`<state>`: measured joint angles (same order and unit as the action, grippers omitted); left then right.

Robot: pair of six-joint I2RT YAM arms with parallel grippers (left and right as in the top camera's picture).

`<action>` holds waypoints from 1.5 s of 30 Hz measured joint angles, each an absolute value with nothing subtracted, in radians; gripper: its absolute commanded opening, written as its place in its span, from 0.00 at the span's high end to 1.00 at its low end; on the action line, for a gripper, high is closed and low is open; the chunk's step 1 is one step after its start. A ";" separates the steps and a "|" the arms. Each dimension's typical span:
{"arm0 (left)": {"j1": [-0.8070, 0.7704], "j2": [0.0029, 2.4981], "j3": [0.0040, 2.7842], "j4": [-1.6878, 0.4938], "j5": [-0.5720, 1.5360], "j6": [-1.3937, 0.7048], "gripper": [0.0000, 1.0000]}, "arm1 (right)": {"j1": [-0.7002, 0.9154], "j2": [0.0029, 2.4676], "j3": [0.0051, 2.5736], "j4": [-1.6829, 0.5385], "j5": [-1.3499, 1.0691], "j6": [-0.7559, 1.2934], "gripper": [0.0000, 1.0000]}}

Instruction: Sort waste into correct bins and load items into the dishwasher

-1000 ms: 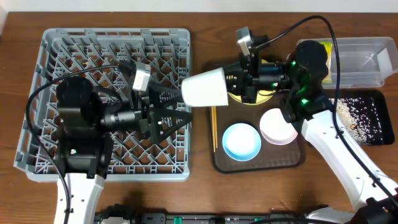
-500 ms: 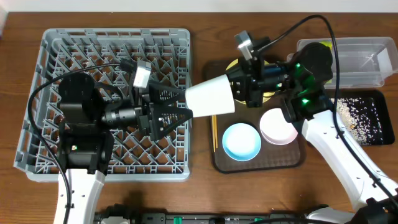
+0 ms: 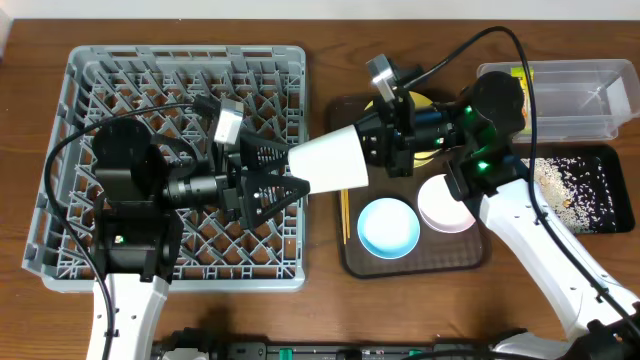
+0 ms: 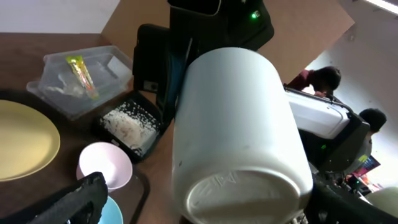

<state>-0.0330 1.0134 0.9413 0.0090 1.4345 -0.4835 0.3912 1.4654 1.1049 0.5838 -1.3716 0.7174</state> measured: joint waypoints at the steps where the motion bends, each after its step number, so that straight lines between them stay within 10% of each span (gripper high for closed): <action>1: -0.034 1.013 0.941 0.019 1.436 -0.492 0.02 | 0.399 1.465 1.105 0.579 -1.368 0.712 0.99; 31: -0.062 1.015 0.941 0.133 1.437 -0.628 0.08 | 0.501 1.465 1.105 0.569 -1.239 0.598 0.99; 45: -0.059 1.016 0.941 0.132 1.434 -0.628 0.37 | 0.507 1.478 1.105 0.579 -1.217 0.596 0.99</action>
<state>-0.0593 1.0164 0.9413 0.1318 1.4338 -0.6277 0.5068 1.4784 1.1049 0.5785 -1.2171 0.5957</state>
